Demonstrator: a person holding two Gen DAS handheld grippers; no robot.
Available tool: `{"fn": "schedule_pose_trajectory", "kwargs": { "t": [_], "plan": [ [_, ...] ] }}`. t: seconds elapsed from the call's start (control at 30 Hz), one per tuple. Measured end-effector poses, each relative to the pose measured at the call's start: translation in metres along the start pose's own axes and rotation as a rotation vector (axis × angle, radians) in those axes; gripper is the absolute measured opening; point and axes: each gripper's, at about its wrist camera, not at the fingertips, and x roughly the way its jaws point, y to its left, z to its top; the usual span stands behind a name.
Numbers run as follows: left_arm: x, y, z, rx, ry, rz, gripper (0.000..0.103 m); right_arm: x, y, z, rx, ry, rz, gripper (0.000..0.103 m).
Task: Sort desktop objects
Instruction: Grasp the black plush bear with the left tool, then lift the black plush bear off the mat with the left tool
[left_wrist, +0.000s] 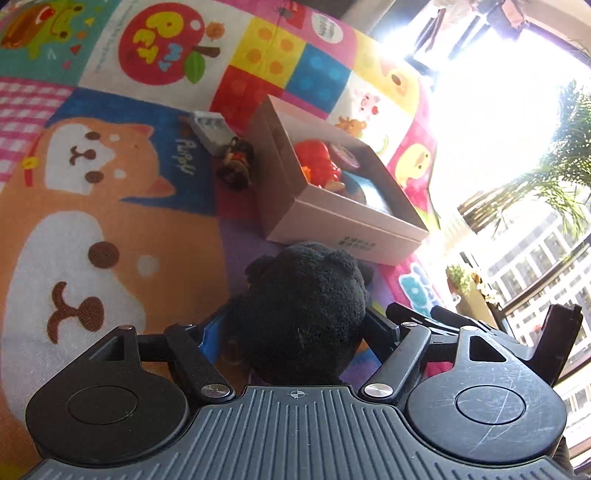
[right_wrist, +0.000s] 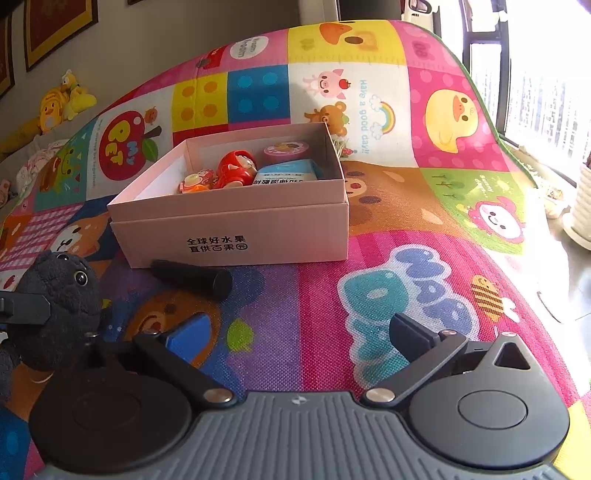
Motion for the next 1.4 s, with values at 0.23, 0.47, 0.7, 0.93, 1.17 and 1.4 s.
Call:
{"fn": "schedule_pose_trajectory", "kwargs": {
  "t": [0.23, 0.47, 0.7, 0.93, 1.17, 1.4],
  "plan": [
    [-0.013, 0.014, 0.014, -0.020, -0.089, 0.095, 0.096, 0.001, -0.001, 0.000, 0.005, 0.005, -0.004, 0.103],
    [-0.030, 0.034, 0.026, -0.066, -0.160, 0.200, 0.097, 0.001, -0.002, 0.000, 0.009, 0.008, -0.005, 0.103],
    [-0.071, 0.011, 0.018, 0.115, -0.261, 0.122, 0.103, 0.001, -0.002, 0.000, 0.008, 0.008, -0.005, 0.103],
    [-0.032, -0.029, -0.018, 0.322, -0.139, 0.231, 0.103, 0.002, -0.003, 0.000, 0.010, 0.011, -0.017, 0.103],
    [0.012, -0.033, -0.025, 0.353, -0.100, 0.332, 0.103, 0.002, -0.003, 0.000, 0.018, 0.015, -0.021, 0.103],
    [-0.012, -0.007, -0.019, 0.360, -0.125, 0.455, 0.103, 0.003, -0.003, 0.000, 0.018, 0.022, -0.022, 0.103]
  ]
}}
